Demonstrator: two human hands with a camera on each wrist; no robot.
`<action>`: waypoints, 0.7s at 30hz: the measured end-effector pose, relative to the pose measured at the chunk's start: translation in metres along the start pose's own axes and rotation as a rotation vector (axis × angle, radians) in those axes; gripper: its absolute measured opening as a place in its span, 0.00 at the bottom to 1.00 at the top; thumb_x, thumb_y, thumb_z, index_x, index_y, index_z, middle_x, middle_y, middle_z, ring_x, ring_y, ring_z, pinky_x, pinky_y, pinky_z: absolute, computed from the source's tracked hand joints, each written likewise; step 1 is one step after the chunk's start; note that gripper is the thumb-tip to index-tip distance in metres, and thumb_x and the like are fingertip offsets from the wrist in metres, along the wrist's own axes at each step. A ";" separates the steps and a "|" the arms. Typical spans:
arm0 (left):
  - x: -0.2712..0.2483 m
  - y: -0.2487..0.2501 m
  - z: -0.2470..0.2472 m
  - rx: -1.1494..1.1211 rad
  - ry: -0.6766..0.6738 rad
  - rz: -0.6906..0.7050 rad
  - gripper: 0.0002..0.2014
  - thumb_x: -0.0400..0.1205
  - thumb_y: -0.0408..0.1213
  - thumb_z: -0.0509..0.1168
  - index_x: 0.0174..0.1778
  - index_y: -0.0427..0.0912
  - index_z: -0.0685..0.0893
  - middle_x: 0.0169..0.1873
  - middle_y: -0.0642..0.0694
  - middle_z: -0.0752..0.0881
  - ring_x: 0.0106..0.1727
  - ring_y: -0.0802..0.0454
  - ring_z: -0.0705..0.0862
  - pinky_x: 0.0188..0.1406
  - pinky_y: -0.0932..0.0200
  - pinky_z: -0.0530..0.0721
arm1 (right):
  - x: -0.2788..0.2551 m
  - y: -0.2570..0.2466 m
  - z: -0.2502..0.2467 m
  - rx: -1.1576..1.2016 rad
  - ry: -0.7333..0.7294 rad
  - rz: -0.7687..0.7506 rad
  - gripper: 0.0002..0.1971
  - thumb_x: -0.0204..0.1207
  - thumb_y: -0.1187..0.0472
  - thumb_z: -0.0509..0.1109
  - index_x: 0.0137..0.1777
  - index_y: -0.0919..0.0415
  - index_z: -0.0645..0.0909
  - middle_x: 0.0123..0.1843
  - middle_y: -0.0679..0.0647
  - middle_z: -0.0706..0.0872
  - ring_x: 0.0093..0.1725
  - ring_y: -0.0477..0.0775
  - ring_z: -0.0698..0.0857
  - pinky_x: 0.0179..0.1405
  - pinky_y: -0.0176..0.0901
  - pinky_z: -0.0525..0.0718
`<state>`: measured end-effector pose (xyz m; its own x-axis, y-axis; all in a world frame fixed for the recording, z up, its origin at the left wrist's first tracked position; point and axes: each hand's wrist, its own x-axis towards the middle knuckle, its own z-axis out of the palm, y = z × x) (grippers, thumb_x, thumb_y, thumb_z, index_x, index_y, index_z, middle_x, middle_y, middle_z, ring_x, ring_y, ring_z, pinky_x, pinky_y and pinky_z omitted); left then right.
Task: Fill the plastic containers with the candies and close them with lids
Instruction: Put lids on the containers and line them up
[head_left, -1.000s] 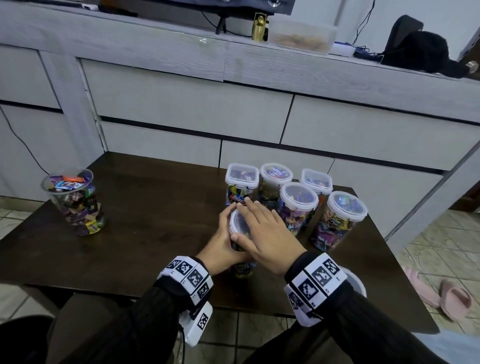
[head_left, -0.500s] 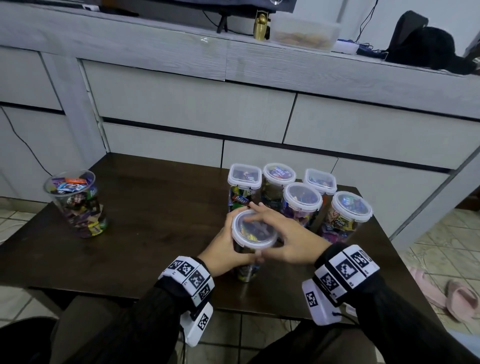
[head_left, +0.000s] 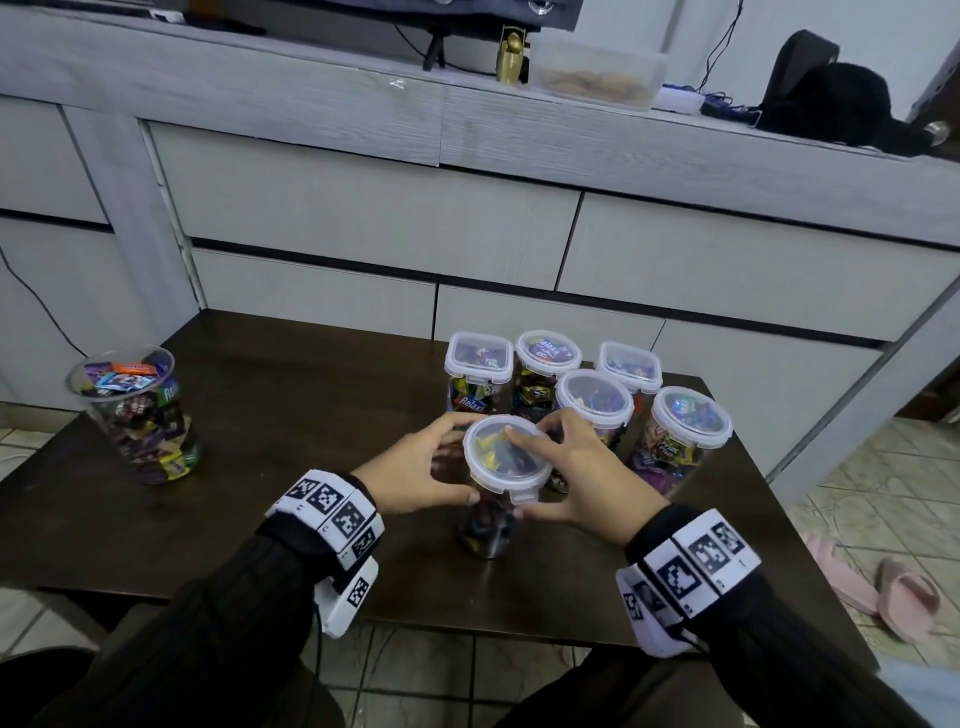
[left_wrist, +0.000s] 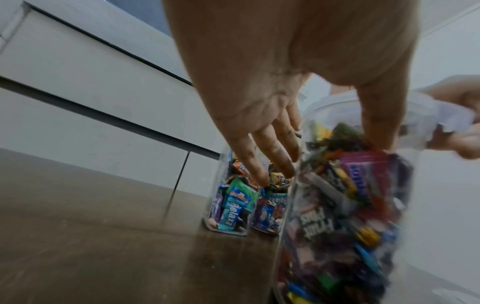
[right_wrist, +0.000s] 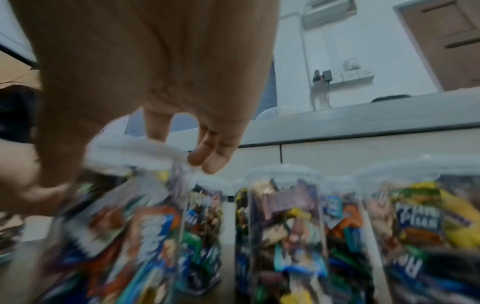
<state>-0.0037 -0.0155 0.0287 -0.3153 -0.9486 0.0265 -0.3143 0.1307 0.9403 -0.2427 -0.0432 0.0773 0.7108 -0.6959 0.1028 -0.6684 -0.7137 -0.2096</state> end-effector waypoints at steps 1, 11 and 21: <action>-0.001 -0.001 0.002 0.022 -0.009 0.007 0.44 0.71 0.32 0.80 0.78 0.56 0.64 0.69 0.59 0.78 0.70 0.68 0.76 0.67 0.71 0.75 | -0.001 -0.004 0.004 0.012 0.049 0.013 0.41 0.68 0.43 0.77 0.80 0.46 0.65 0.65 0.54 0.66 0.67 0.54 0.69 0.68 0.33 0.64; 0.008 -0.002 0.036 0.001 0.060 0.084 0.50 0.64 0.50 0.82 0.76 0.65 0.57 0.72 0.62 0.73 0.72 0.67 0.74 0.75 0.59 0.73 | -0.012 -0.003 -0.008 -0.028 0.015 -0.011 0.38 0.71 0.32 0.66 0.80 0.45 0.65 0.64 0.51 0.66 0.65 0.50 0.67 0.70 0.49 0.72; 0.012 -0.007 0.037 0.010 0.039 0.129 0.50 0.66 0.43 0.82 0.77 0.61 0.57 0.74 0.62 0.70 0.76 0.65 0.71 0.76 0.63 0.70 | -0.010 -0.013 0.003 0.021 0.069 -0.041 0.37 0.74 0.38 0.68 0.79 0.58 0.67 0.81 0.52 0.65 0.80 0.50 0.63 0.80 0.41 0.60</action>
<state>-0.0388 -0.0174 0.0099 -0.3185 -0.9342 0.1609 -0.2824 0.2555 0.9246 -0.2406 -0.0270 0.0761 0.7199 -0.6707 0.1786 -0.6341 -0.7402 -0.2238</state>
